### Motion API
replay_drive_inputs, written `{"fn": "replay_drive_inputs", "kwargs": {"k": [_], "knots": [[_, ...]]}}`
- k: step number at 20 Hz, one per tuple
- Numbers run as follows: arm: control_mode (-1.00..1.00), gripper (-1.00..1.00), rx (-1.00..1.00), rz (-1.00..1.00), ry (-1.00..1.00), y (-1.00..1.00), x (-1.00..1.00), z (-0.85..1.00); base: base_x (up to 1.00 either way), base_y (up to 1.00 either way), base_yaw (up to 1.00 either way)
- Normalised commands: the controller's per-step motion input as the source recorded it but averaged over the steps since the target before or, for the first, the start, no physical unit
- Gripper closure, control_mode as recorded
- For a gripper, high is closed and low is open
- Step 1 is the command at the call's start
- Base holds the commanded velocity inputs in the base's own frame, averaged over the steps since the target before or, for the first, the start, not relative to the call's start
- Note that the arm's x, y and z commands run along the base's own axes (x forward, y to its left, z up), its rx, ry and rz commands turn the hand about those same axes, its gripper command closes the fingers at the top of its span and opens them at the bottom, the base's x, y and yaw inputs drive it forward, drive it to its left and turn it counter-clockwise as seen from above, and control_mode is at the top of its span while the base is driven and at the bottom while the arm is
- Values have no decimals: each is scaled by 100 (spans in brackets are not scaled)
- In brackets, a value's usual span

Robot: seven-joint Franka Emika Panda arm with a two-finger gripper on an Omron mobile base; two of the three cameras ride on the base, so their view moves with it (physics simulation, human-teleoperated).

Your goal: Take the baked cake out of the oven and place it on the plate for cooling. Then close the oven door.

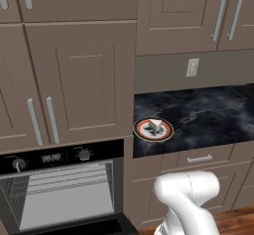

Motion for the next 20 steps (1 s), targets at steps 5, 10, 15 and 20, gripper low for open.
{"fn": "replay_drive_inputs", "kwargs": {"k": [5, 10, 15, 20], "knots": [[-100, -100, 2, 0, -20, 0, 76, 0, 0, 0, 0], [-100, -100, 0, 0, -19, 0, 78, 0, 0, 0, 0], [-100, -100, 1, 0, -16, 0, 83, 0, 0, 0, 0], [-100, -100, 3, 0, -12, 0, 84, 0, 0, 0, 0]]}}
